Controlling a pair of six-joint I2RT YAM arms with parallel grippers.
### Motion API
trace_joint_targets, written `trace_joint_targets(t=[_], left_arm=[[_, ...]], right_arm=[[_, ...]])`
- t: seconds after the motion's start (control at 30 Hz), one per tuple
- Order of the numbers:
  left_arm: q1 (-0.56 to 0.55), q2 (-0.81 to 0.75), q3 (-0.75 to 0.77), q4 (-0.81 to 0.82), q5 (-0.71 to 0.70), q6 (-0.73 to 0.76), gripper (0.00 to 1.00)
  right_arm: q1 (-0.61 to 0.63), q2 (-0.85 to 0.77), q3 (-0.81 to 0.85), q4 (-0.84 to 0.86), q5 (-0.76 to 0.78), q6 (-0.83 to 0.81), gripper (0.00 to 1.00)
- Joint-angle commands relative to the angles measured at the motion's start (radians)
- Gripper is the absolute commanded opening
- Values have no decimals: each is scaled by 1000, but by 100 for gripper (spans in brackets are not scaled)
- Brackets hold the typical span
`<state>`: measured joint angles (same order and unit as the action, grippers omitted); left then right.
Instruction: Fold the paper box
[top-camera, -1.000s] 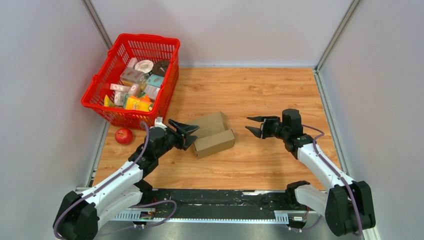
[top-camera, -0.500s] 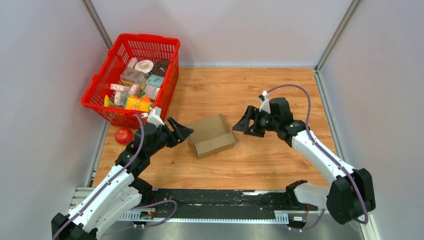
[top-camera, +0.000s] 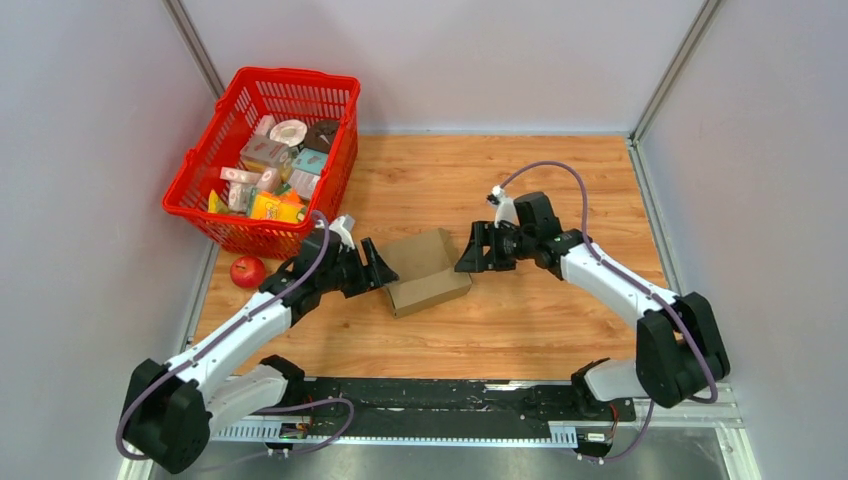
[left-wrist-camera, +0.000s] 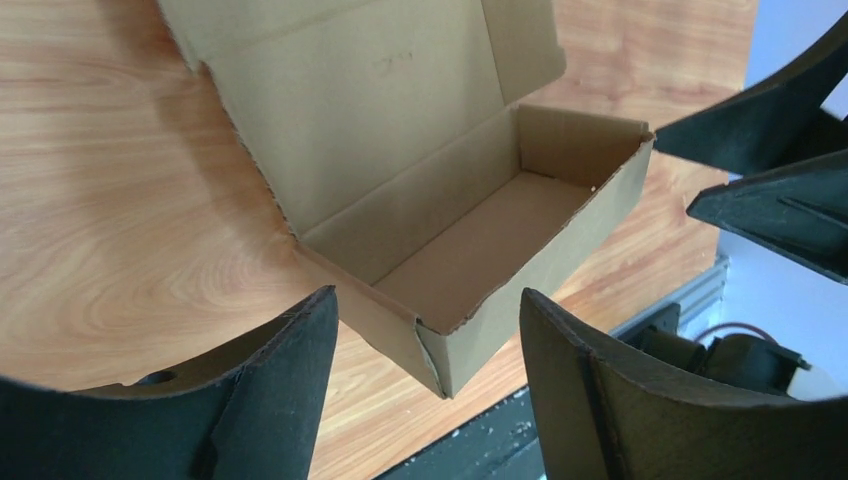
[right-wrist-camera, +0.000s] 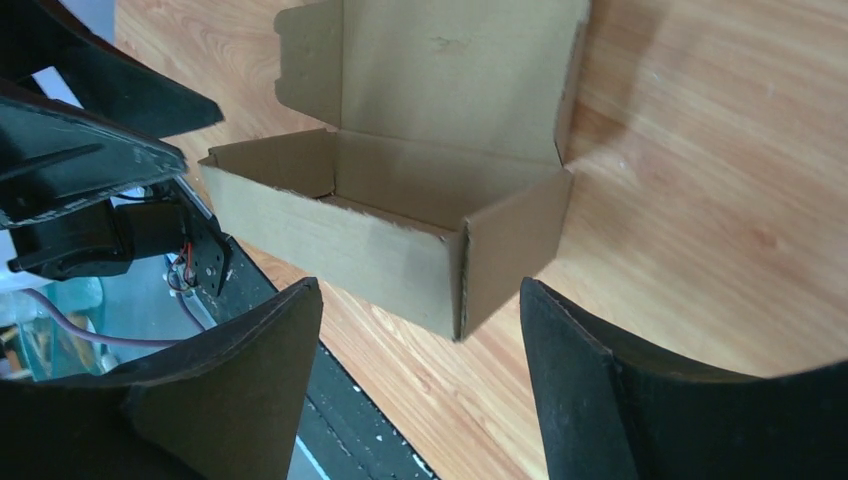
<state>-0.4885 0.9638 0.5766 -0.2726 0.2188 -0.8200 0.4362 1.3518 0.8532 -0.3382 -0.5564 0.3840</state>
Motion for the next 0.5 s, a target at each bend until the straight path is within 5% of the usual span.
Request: trace_joint_targets(t=[0.0,0.3,0.47], left_arm=[[-2,65,23,107,152,-21,71],[-147,69,-98,96,24,-14,58],[-222,56,-150,66,-41,-31,50]], right_arm=[[39,49,75,50,-8,-63,70],[131,17,-84,107,98,13,47],[160,-77,-265,116,119,94,43]])
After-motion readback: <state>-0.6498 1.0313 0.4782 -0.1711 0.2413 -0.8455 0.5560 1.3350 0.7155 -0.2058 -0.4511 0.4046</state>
